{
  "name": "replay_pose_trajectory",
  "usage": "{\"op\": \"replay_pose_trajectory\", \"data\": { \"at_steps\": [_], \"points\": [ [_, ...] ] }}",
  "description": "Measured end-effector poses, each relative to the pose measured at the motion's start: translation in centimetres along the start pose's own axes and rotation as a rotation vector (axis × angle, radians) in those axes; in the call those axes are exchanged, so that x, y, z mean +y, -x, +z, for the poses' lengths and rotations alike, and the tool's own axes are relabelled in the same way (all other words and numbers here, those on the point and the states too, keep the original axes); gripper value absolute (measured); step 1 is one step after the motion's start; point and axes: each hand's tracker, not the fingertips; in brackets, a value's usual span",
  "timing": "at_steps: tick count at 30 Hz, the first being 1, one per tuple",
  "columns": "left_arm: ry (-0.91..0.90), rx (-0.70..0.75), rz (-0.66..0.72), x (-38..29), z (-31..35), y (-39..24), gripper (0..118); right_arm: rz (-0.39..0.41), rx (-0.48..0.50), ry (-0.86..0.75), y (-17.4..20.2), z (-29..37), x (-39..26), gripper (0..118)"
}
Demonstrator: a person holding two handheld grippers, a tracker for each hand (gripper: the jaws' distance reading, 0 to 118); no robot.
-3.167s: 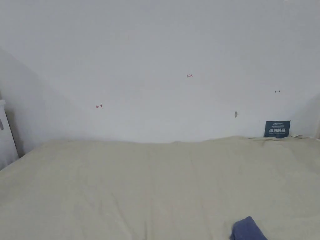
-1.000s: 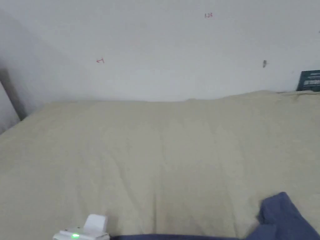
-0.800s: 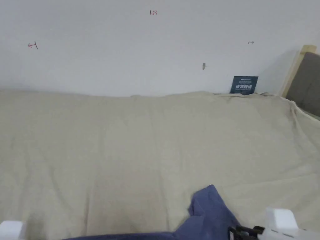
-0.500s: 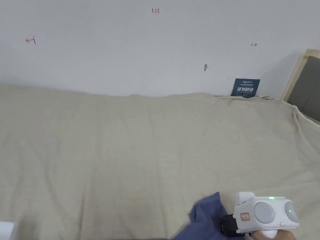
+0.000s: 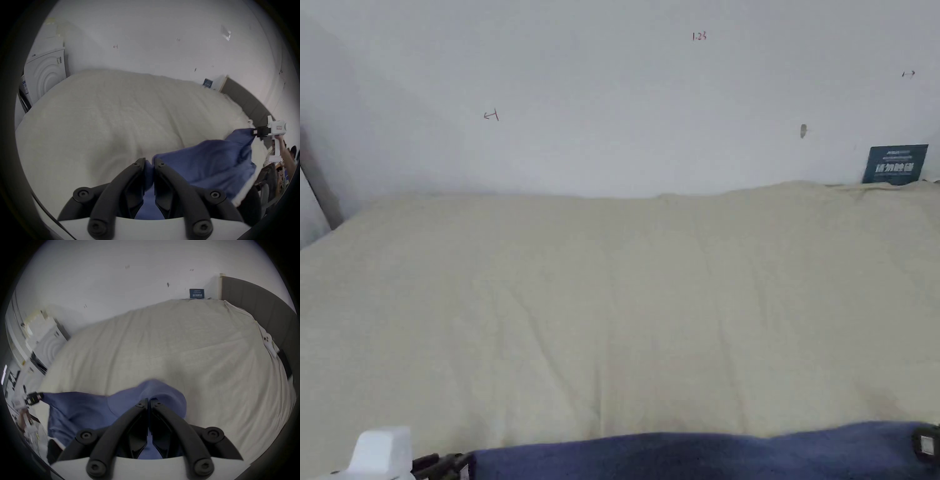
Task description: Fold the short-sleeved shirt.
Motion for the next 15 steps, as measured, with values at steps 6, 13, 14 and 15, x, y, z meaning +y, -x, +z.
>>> {"op": "replay_pose_trajectory", "data": {
  "at_steps": [6, 13, 14, 15],
  "points": [
    [0.014, -0.032, 0.069, -7.7, 6.1, 1.0, 11, -0.049, -0.013, -0.019, -0.3, 6.3, -9.1, 0],
    [0.134, 0.014, 0.140, -12.9, 4.4, 2.3, 10, -0.156, -0.076, 0.074, -3.0, 4.9, -15.1, 0],
    [0.135, 0.009, 0.142, -13.1, 4.0, 2.4, 10, -0.159, -0.077, 0.080, -3.1, 4.2, -15.3, 0],
    [0.133, 0.009, 0.141, -13.1, 3.7, 2.4, 11, -0.163, -0.083, 0.098, -3.2, 3.6, -15.5, 0]
  ]
}}
